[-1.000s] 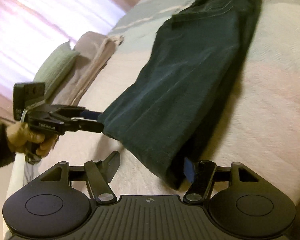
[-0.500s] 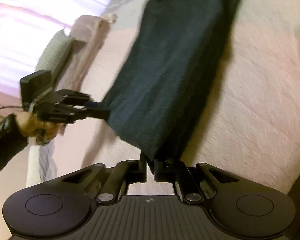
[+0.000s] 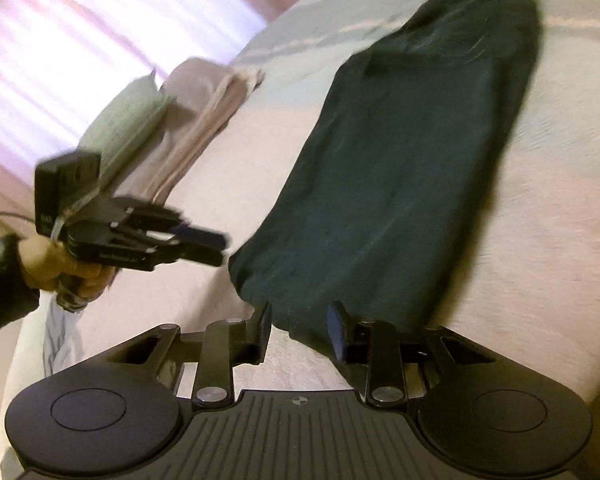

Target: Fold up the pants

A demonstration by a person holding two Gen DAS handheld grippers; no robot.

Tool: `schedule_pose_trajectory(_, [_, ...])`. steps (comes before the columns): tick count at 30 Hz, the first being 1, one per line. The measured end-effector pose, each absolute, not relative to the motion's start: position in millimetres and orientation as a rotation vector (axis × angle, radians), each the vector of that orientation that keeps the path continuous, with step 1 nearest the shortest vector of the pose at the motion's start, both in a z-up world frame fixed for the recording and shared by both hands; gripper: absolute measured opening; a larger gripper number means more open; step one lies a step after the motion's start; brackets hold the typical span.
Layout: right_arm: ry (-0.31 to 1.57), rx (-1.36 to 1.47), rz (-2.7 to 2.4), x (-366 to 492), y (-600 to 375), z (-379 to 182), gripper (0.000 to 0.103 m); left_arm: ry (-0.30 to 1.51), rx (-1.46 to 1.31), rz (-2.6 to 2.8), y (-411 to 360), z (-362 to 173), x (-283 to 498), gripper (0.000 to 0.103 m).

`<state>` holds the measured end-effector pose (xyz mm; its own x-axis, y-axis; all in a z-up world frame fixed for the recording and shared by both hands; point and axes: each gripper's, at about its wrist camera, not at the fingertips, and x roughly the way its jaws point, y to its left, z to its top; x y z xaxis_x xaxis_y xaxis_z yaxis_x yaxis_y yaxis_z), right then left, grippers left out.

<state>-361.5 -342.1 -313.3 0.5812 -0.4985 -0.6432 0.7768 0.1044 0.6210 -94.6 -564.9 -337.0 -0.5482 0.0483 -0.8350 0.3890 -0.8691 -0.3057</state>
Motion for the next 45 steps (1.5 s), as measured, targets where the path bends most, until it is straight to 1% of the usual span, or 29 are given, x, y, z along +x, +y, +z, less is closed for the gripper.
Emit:
schedule_pose_trajectory(3, [0.361, 1.15, -0.963, -364.9, -345.6, -347.3, 0.029, 0.664, 1.446, -2.477, -559.5, -369.7, -108.0, 0.019])
schedule_pose_trajectory(4, [0.358, 1.157, -0.965, -372.9, -342.4, -353.2, 0.028, 0.646, 1.471, -2.446, -559.5, -379.2, -106.0, 0.022])
schedule_pose_trajectory(5, [0.34, 1.164, -0.963, -381.0, -338.0, -356.4, 0.028, 0.688, 1.466, -2.434, -562.9, -387.4, -100.0, 0.024])
schedule_pose_trajectory(7, [0.382, 1.172, -1.019, -394.3, -328.8, -356.8, 0.029, 0.758, 1.436, -2.389, -568.3, -392.4, -87.8, 0.025])
schedule_pose_trajectory(8, [0.395, 1.195, -1.04, -399.9, -325.6, -356.8, 0.029, 0.746, 1.44, -2.364, -566.9, -391.7, -82.1, 0.025])
schedule_pose_trajectory(10, [0.405, 1.207, -1.082, -406.4, -318.9, -345.9, 0.03, 0.726, 1.449, -2.333, -563.8, -384.8, -74.8, 0.022])
schedule_pose_trajectory(12, [0.453, 1.123, -1.106, -401.9, -314.1, -323.1, 0.038, 0.619, 1.472, -2.329, -556.5, -371.1, -70.2, 0.021])
schedule_pose_trajectory(14, [0.506, 0.997, -1.109, -383.4, -311.8, -301.7, 0.057, 0.527, 1.451, -2.352, -548.9, -354.1, -58.1, 0.021])
schedule_pose_trajectory(16, [0.594, 0.825, -1.082, -354.1, -309.6, -287.4, 0.065, 0.419, 1.421, -2.393, -538.7, -339.0, -60.5, 0.021])
schedule_pose_trajectory(19, [0.771, 0.593, -0.985, -300.6, -309.6, -296.7, 0.065, 0.236, 1.424, -2.49, -511.0, -328.3, -75.0, 0.024])
schedule_pose_trajectory(20, [0.821, 0.531, -0.959, -287.8, -309.1, -305.2, 0.065, 0.15, 1.444, -2.52, -497.6, -331.5, -82.6, 0.024])
schedule_pose_trajectory(22, [0.94, 0.386, -0.934, -264.3, -309.6, -327.3, 0.065, 0.035, 1.476, -2.559, -479.7, -339.2, -101.2, 0.025])
schedule_pose_trajectory(24, [1.071, 0.245, -0.919, -252.6, -305.1, -349.9, 0.065, -0.111, 1.505, -2.584, -462.6, -352.8, -107.0, 0.034])
schedule_pose_trajectory(25, [1.099, 0.178, -0.91, -255.2, -301.3, -356.7, 0.064, -0.183, 1.521, -2.596, -454.3, -358.1, -111.1, 0.035])
schedule_pose_trajectory(26, [1.128, 0.12, -0.9, -255.9, -297.6, -360.1, 0.059, -0.259, 1.533, -2.606, -447.5, -363.2, -114.9, 0.04])
schedule_pose_trajectory(27, [1.161, 0.069, -0.892, -255.3, -295.8, -362.5, 0.051, -0.321, 1.541, -2.604, -440.4, -369.1, -118.6, 0.046])
schedule_pose_trajectory(28, [1.178, 0.048, -0.872, -257.4, -294.4, -362.7, 0.041, -0.372, 1.552, -2.609, -437.5, -370.0, -114.5, 0.048])
schedule_pose_trajectory(29, [1.175, 0.053, -0.86, -263.4, -291.2, -358.7, 0.029, -0.431, 1.558, -2.612, -433.4, -374.8, -115.6, 0.054])
schedule_pose_trajectory(30, [1.172, 0.063, -0.866, -266.2, -291.4, -353.4, 0.025, -0.498, 1.556, -2.604, -429.0, -374.9, -112.9, 0.061])
schedule_pose_trajectory(31, [1.164, 0.072, -0.881, -268.9, -293.5, -346.0, 0.018, -0.578, 1.552, -2.588, -424.3, -377.6, -112.6, 0.062])
schedule_pose_trajectory(33, [1.147, 0.124, -0.898, -271.1, -300.3, -329.2, 0.015, -0.772, 1.541, -2.539, -416.3, -384.3, -113.3, 0.063])
schedule_pose_trajectory(35, [1.129, 0.148, -0.898, -274.2, -301.6, -314.8, 0.014, -0.904, 1.528, -2.493, -413.8, -388.7, -114.2, 0.063])
schedule_pose_trajectory(37, [1.118, 0.166, -0.893, -278.1, -302.7, -303.9, 0.014, -1.001, 1.512, -2.451, -414.8, -389.9, -113.1, 0.056])
schedule_pose_trajectory(38, [1.115, 0.169, -0.896, -280.3, -303.8, -300.6, 0.014, -1.037, 1.517, -2.431, -416.2, -390.5, -113.2, 0.04])
schedule_pose_trajectory(39, [1.114, 0.161, -0.895, -282.9, -300.0, -298.9, 0.014, -1.062, 1.517, -2.417, -417.3, -391.7, -113.5, 0.03])
schedule_pose_trajectory(42, [1.095, 0.127, -0.892, -286.8, -290.2, -301.9, 0.015, -1.079, 1.515, -2.428, -421.7, -381.7, -107.6, 0.02])
schedule_pose_trajectory(43, [1.1, 0.099, -0.89, -284.1, -289.2, -304.8, 0.02, -1.053, 1.517, -2.438, -423.6, -377.0, -107.0, 0.019])
schedule_pose_trajectory(44, [1.115, 0.074, -0.892, -280.4, -287.0, -309.2, 0.034, -1.015, 1.518, -2.449, -426.6, -371.6, -106.8, 0.017])
schedule_pose_trajectory(45, [1.132, 0.046, -0.904, -277.6, -283.4, -313.5, 0.044, -0.985, 1.523, -2.457, -429.7, -367.6, -106.6, 0.016])
